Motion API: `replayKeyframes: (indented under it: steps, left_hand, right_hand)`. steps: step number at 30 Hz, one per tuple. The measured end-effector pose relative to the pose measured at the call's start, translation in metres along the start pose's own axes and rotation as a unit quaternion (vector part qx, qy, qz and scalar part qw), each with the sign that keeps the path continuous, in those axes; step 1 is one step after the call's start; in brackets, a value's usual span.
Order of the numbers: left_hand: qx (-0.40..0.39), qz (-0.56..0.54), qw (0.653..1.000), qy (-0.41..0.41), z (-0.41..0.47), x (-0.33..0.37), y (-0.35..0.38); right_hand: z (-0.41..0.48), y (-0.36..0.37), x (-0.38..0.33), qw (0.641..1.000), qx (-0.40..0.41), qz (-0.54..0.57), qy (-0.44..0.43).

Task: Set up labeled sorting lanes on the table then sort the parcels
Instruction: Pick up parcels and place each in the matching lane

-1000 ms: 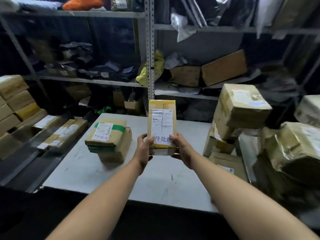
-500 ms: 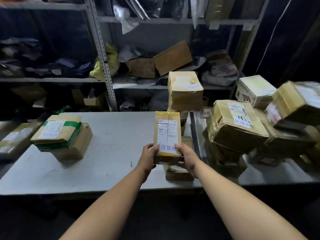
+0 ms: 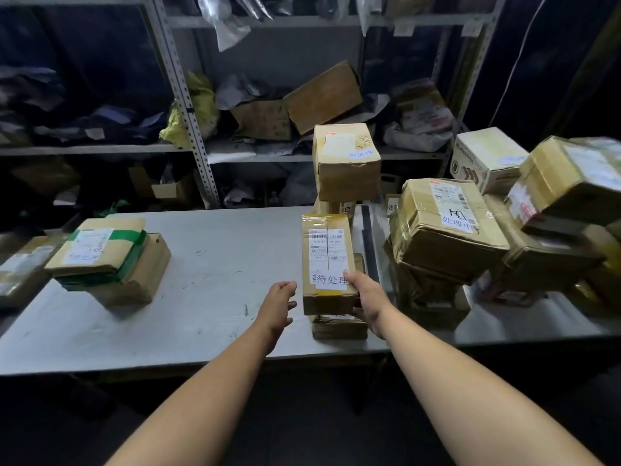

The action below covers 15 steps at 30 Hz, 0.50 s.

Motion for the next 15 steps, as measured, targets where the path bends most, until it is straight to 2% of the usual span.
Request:
replayKeyframes:
  steps: [6,11,15]
  left_hand:
    - [0.007,-0.011,1.0,0.002,0.011,0.002,0.007]
    - [0.027,-0.011,0.999,0.017,0.017,-0.005,0.006]
    - [0.043,-0.017,0.999,0.024,0.018,-0.002,-0.003]
  right_hand:
    - [0.009,-0.009,0.006,0.999,0.038,-0.011,0.031]
    - [0.021,-0.017,0.006,0.989,0.128,-0.06,0.044]
    - [0.024,-0.02,-0.005,0.986,0.161,-0.047,-0.004]
Point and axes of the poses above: each hand's wrist, its own z-axis towards the middle knuckle, its own y-axis out of the palm, x = y × z, the point moved 3 cm from there along z, towards the middle knuckle, and after that the axes turned 12 degrees about z, right-handed, at the moved point
